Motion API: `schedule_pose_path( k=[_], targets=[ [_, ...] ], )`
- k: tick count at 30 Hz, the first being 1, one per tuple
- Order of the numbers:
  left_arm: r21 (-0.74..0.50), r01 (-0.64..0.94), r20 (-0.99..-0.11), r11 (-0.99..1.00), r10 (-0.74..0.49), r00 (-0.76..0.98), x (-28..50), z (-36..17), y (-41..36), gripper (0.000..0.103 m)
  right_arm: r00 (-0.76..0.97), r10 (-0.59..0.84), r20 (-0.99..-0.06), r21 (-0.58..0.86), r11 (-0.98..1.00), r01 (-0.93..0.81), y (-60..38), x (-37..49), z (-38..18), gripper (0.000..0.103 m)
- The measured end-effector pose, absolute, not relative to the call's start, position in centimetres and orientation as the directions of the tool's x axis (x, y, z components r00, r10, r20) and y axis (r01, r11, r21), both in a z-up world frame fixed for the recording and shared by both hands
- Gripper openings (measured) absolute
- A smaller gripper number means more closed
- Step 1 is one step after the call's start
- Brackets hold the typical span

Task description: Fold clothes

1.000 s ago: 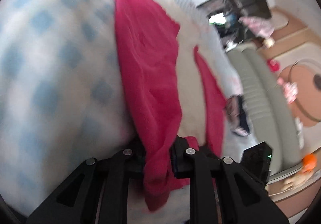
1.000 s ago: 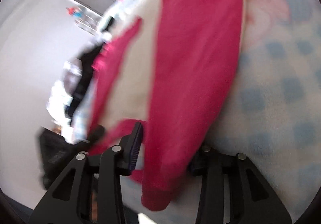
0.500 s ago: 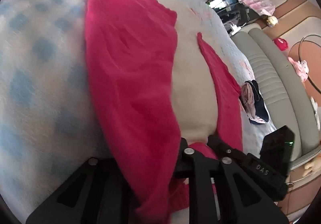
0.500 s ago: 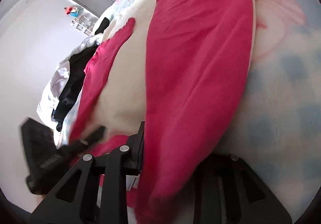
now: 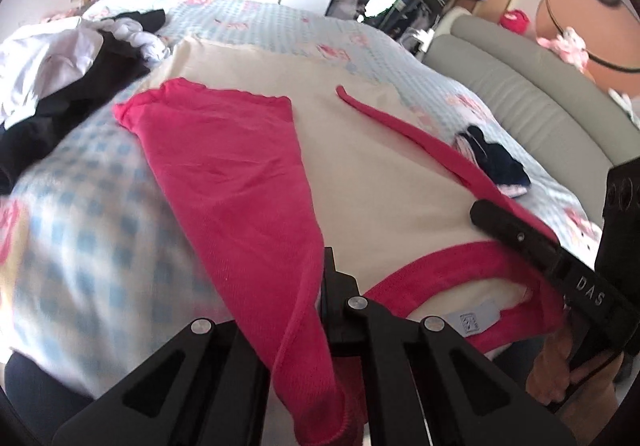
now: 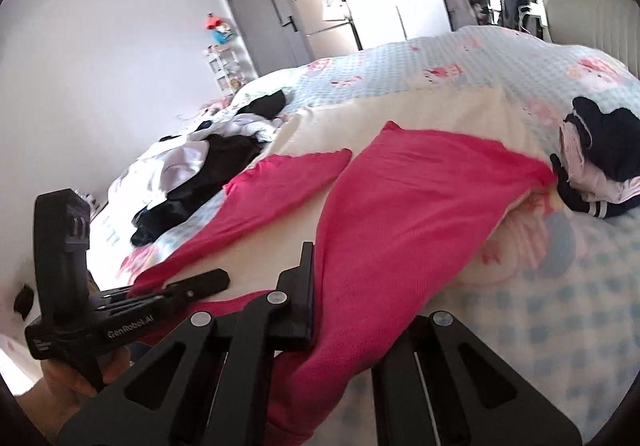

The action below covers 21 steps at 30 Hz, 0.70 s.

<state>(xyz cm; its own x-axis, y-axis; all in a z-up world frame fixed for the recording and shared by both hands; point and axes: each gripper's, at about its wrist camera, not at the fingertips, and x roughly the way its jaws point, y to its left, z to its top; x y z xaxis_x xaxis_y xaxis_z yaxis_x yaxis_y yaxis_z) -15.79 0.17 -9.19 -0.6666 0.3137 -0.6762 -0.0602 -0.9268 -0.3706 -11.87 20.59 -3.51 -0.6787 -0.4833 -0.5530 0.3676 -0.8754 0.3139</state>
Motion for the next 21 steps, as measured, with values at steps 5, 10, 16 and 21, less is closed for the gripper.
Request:
schedule_pose_path(
  k=[5, 10, 16, 21],
  targets=[
    [-0.393, -0.075, -0.692, -0.916, 0.349, -0.632, -12.5, -9.6, 0.1, 0.002, -0.617, -0.489, -0.617, 0.377, -0.872, 0.314, 22.1, -8.6, -5.8, 0.004],
    [-0.391, -0.034, -0.764, -0.92, 0.345, -0.546, -11.2, -12.7, 0.4, 0.003, -0.514, -0.505, -0.693, 0.453, -0.86, 0.235, 23.4, -5.9, -10.7, 0.007],
    [-0.273, 0.076, -0.905, -0.959, 0.229, -0.359, -11.5, -14.0, 0.6, 0.025, -0.426, -0.504, -0.752, 0.506, -0.854, 0.117, 25.1, -6.0, -13.4, 0.023],
    [-0.333, 0.087, -0.857, -0.939, 0.263, -0.444, -9.3, -11.0, -1.8, 0.036, -0.49, -0.462, -0.739, 0.47, -0.875, 0.117, 27.5, -4.1, -10.8, 0.045]
  ],
)
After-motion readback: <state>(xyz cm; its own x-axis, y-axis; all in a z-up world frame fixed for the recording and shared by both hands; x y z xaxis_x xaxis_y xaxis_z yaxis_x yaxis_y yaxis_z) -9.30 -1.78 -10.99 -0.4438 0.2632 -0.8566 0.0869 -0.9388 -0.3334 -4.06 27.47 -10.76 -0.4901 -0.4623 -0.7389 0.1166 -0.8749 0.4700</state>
